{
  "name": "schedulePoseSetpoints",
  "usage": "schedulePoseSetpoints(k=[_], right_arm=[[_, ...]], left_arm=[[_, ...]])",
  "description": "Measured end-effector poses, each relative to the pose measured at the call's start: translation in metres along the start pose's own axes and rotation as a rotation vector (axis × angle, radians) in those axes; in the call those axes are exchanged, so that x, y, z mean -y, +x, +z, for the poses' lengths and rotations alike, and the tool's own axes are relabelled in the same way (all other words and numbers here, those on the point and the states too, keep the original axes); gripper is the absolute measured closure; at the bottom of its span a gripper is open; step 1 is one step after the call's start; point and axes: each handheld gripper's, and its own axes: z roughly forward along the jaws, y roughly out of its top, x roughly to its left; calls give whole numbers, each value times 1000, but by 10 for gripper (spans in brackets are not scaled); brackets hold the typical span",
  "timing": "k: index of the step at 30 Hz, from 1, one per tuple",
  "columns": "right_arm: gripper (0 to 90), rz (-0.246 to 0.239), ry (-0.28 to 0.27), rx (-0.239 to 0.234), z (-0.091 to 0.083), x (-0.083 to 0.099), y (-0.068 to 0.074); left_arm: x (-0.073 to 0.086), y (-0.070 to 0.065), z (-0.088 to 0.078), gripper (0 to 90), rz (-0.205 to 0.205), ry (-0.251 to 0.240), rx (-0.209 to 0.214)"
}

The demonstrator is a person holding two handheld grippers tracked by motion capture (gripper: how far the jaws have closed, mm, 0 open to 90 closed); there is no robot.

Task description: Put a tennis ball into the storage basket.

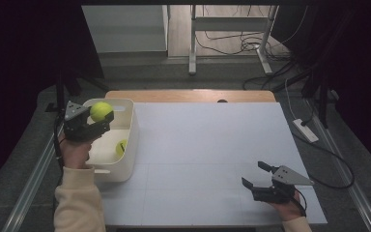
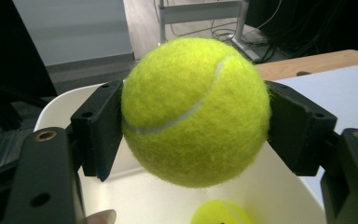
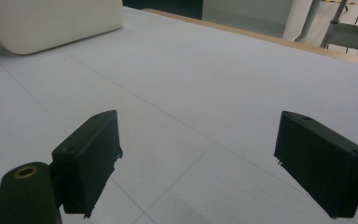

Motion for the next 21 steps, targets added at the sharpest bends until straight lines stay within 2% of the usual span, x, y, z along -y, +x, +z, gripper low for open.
schedulePoseSetpoints(k=[1,6,9,18,20,21], right_arm=[[143,-1,0,-1,0,0,0],[143,-1,-2,-1,1,0,0],[143,-1,-2,4,0,0,0],[143,-2,-2,4,0,0,1],[143,-2,-2,3,0,0,1],[143,-2,-2,3,0,0,1]], left_arm=[[1,1,1,267,5,11,-18],[2,4,3,266,5,28,-40],[3,4,4,265,14,36,-70],[4,3,7,259,24,50,-86],[3,3,7,199,15,40,-103],[2,4,6,157,4,37,-97]])
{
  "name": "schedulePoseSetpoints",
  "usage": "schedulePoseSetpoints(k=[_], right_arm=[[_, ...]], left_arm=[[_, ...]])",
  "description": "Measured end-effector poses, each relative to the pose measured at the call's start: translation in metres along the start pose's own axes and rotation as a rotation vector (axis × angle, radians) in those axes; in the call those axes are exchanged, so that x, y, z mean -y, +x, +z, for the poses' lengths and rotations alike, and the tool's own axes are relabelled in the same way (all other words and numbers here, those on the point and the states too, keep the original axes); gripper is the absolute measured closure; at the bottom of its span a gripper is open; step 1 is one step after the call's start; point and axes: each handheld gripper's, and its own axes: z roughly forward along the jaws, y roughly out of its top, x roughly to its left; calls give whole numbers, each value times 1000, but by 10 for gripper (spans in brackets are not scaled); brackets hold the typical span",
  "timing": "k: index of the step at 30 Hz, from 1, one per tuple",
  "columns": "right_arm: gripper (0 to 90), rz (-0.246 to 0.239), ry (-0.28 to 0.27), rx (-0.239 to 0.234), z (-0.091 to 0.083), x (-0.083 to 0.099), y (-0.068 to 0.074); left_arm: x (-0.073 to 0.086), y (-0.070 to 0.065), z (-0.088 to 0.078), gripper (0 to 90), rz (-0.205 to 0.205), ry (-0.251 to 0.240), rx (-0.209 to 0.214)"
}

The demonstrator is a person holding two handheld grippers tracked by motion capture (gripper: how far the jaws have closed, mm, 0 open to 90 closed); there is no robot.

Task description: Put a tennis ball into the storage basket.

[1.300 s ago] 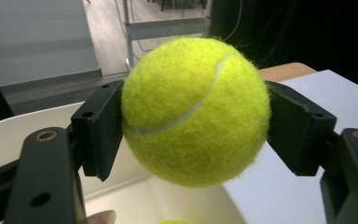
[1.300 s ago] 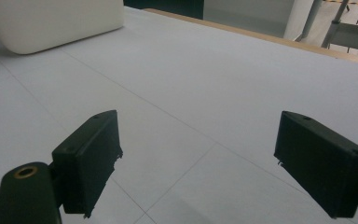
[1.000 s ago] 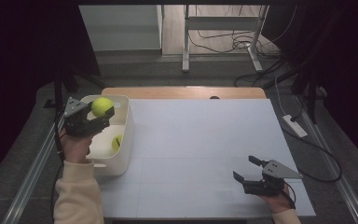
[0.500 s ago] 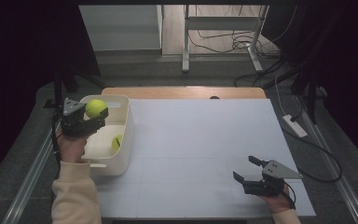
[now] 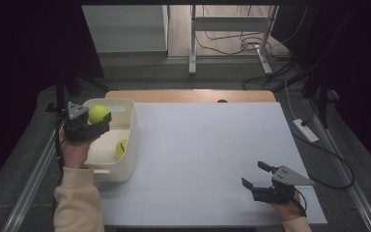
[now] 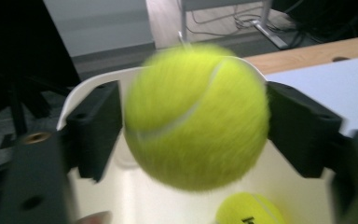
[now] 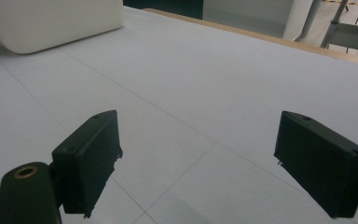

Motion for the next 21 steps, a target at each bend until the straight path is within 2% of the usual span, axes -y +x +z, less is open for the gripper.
schedulePoseSetpoints(k=[6,7,9,10,14,21], right_arm=[[143,0,0,0,0,0,0],[143,0,0,0,0,0,0],[143,-1,0,-4,0,0,0],[143,0,0,-4,0,0,0],[143,0,0,-4,0,0,0],[143,0,2,-3,1,0,-1]], left_arm=[[-2,-2,-5,108,-15,-38,128],[-2,-2,-5,105,-15,-38,128],[-2,-5,-7,102,-16,-50,194],[-3,-6,-7,102,-11,-53,211],[-4,-13,-8,103,8,-59,268],[-4,-22,-9,105,17,-56,360]])
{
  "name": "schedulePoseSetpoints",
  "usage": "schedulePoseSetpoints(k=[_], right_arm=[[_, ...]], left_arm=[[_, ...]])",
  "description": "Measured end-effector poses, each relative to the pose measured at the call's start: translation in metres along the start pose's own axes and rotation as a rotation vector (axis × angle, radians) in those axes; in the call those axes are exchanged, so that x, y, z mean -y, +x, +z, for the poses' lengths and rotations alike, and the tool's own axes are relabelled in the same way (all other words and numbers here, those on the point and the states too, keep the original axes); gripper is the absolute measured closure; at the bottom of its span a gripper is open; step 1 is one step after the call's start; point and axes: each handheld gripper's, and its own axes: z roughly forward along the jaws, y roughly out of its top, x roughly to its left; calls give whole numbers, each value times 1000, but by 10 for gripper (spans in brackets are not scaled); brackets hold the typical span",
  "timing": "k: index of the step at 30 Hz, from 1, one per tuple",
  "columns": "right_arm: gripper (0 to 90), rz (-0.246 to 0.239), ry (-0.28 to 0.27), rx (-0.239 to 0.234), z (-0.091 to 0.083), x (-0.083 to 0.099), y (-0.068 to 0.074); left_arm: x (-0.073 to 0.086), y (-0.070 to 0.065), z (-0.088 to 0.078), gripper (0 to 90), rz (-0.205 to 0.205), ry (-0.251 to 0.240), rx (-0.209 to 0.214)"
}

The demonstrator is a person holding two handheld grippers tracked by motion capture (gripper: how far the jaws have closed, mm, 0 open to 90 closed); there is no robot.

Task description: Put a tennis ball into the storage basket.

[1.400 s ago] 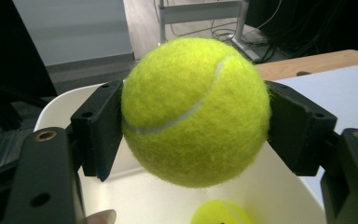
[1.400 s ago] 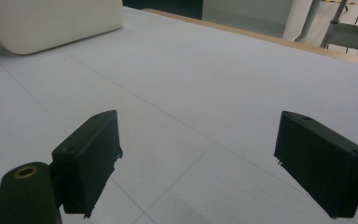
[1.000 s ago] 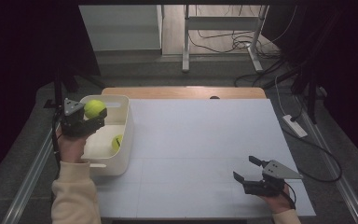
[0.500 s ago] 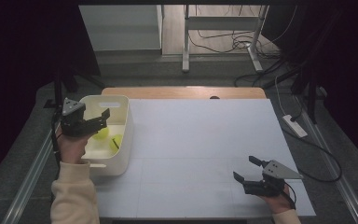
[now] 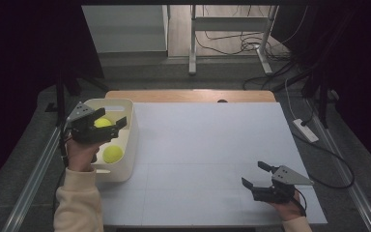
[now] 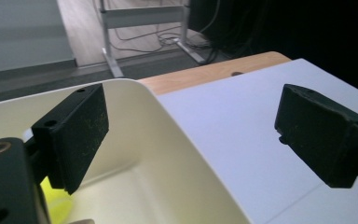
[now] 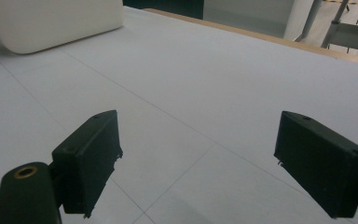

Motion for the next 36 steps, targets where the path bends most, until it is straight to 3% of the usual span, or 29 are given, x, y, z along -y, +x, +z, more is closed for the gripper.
schedulePoseSetpoints(k=[16,36], right_arm=[[143,18,-4,-15,2,0,-4],[143,-3,5,-23,7,-1,-2]], left_arm=[[2,-25,9,109,31,22,146],[11,-45,-3,112,65,11,223]])
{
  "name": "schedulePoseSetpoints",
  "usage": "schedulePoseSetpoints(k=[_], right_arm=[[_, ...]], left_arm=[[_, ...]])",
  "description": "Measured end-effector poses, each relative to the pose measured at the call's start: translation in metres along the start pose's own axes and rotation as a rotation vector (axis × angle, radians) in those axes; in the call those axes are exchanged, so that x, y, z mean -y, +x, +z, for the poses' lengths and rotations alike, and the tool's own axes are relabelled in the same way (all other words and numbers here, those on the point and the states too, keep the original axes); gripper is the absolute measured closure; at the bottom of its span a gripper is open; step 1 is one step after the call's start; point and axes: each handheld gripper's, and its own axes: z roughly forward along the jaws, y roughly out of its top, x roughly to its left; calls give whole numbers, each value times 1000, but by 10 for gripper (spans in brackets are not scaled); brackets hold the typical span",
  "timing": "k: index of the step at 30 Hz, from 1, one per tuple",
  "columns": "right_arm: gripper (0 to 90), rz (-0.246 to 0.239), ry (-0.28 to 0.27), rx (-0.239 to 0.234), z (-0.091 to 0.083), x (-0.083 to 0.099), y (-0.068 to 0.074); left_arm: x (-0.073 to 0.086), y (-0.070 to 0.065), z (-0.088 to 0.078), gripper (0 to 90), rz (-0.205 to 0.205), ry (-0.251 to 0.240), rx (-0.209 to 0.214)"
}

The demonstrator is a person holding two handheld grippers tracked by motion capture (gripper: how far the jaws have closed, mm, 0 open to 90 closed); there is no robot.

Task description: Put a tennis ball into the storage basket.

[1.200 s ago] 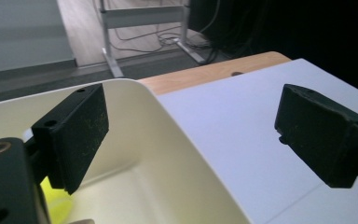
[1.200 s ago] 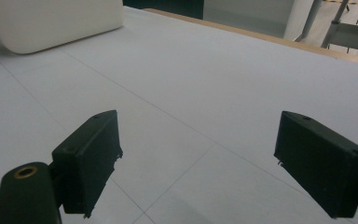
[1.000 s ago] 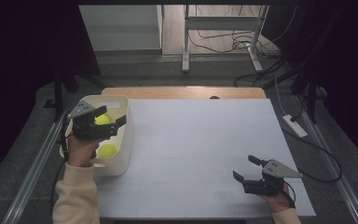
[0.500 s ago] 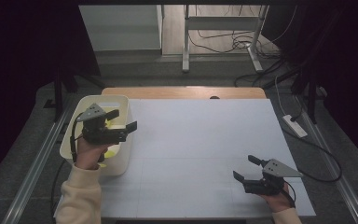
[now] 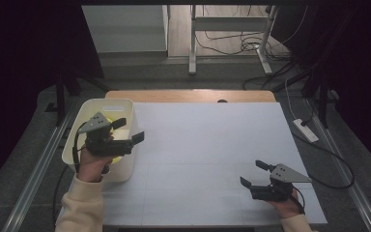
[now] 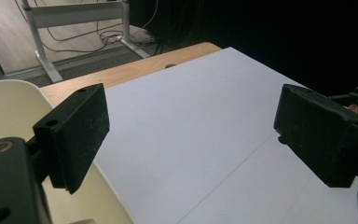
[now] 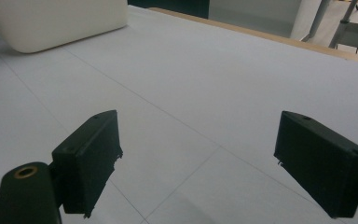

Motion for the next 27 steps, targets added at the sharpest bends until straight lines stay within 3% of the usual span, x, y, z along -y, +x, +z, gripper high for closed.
schedulePoseSetpoints(k=[11,27], right_arm=[[143,-5,2,-3,2,0,0],[143,-4,4,0,-1,1,1]], left_arm=[[18,-17,2,112,32,15,60],[43,-36,1,104,47,2,76]])
